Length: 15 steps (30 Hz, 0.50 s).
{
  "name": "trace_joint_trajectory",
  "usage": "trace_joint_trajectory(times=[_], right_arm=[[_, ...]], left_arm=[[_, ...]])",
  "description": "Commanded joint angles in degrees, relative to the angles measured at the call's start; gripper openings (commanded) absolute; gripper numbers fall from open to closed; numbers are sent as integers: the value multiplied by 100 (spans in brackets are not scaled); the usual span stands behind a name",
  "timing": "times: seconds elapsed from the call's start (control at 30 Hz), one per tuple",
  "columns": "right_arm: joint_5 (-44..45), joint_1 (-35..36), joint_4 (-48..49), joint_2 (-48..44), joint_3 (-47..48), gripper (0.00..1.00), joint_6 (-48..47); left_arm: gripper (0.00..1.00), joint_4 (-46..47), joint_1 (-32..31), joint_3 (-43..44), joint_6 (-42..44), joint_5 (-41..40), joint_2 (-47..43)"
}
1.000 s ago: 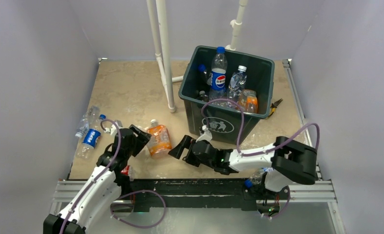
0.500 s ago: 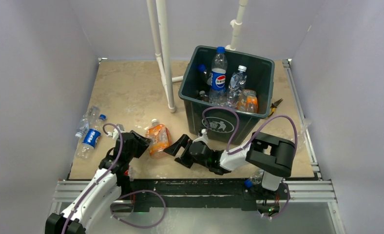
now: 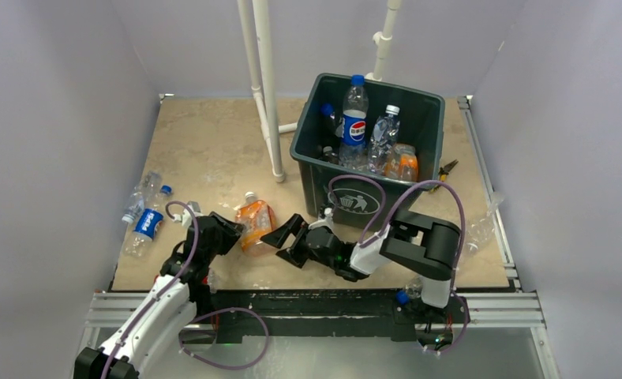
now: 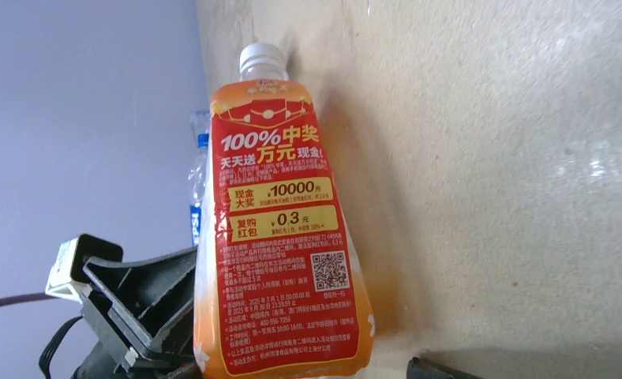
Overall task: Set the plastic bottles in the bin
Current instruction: Pick up the plastic bottle at the center of the board.
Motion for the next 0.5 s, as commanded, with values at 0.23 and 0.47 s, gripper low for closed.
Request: trace_joint_trajectory(times=[0.23,0.47], right_arm=[[-379,-225,1476,751,193,99,28],[-444,-243,1425,1008,538,91,-71]], left_arm=[[39,-524,25,-243,205,24,1],[38,-490,25,-274,217,137,-5]])
